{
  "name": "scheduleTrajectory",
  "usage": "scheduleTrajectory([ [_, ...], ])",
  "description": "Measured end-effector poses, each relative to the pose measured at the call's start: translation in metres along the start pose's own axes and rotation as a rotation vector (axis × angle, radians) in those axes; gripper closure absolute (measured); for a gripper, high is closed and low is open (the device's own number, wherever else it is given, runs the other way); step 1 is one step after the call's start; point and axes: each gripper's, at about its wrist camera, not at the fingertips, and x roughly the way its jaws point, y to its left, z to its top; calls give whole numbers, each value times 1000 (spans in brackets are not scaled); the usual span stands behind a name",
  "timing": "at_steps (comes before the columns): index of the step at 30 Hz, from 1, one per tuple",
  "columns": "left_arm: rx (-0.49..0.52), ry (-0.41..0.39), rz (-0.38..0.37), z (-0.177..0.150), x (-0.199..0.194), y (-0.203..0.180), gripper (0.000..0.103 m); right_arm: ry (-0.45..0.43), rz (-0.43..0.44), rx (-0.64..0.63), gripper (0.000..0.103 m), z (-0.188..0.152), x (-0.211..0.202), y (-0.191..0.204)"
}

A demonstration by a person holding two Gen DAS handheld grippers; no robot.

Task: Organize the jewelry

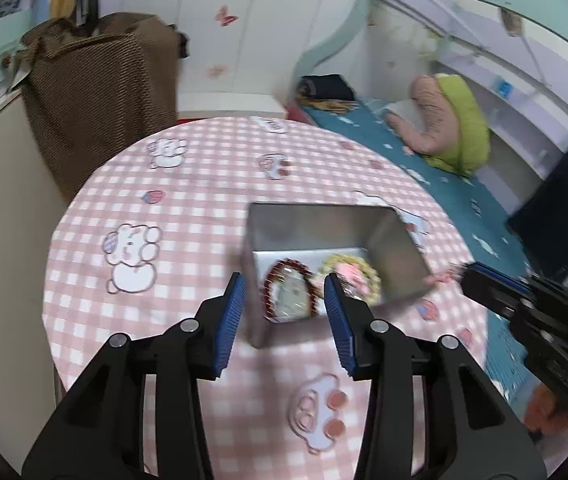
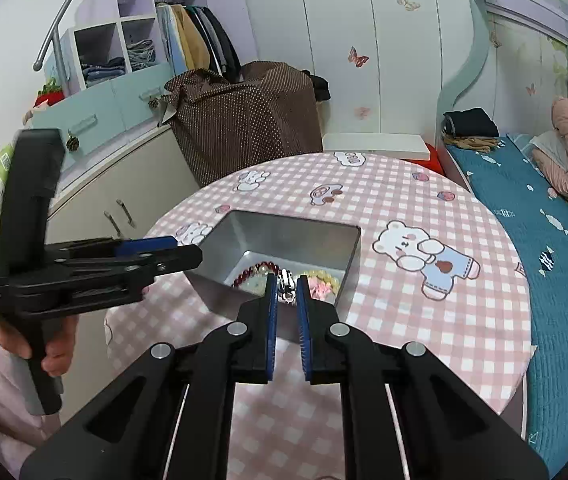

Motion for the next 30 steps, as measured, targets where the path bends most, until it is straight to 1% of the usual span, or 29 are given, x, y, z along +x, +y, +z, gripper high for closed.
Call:
scheduleTrajectory([
  [8, -39, 64, 22, 7, 28, 13, 68, -15, -2, 2, 94, 13, 9, -1],
  [12, -52, 103, 45, 6, 39, 16, 84, -14, 0, 5, 94, 17, 13, -2],
  [13, -50, 109, 46, 6, 40, 16, 84, -13, 1, 6, 94, 18, 15, -2],
  [15, -44, 111, 36, 6, 40, 14, 91, -11, 2, 9, 94, 19, 17, -2],
  [19, -26, 111, 59, 7, 42, 9, 92, -13, 4, 18, 94, 23, 21, -4],
  [30, -40, 114, 59, 9, 44, 11, 93, -50, 20, -11, 94, 46, 23, 0],
])
